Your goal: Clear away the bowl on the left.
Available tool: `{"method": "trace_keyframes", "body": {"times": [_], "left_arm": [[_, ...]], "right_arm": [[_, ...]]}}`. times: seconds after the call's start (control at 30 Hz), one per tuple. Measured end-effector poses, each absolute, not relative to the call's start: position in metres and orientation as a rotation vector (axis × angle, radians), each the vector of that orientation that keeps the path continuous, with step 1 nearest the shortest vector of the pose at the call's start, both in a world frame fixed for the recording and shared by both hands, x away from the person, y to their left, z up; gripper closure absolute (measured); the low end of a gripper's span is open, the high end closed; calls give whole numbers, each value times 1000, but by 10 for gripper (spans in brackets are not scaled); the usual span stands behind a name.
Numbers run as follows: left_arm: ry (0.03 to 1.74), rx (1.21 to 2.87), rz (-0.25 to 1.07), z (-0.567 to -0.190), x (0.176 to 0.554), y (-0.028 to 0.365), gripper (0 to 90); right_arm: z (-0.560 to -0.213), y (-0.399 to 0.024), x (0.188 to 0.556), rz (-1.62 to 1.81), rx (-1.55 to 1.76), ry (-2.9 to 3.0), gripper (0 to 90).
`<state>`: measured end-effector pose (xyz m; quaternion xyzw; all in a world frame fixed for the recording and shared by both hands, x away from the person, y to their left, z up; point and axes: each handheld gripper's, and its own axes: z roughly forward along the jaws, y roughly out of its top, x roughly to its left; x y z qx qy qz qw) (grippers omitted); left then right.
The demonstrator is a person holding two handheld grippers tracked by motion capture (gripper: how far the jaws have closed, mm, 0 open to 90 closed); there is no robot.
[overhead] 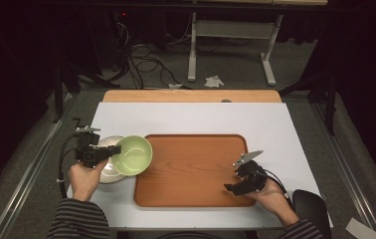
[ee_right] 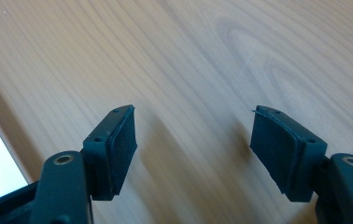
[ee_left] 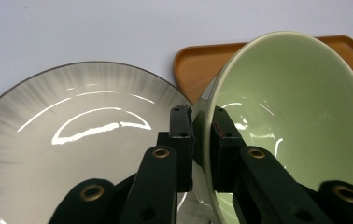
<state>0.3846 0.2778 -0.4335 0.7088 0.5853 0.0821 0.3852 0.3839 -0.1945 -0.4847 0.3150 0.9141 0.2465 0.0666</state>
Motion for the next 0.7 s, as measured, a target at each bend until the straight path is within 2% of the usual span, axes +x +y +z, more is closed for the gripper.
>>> {"method": "trace_keyframes", "body": {"times": [0.7], "left_arm": [[1376,1904,138,-430,388,238,826]], "right_arm": [[-485,-194,384,744,942,2757,328]]}}
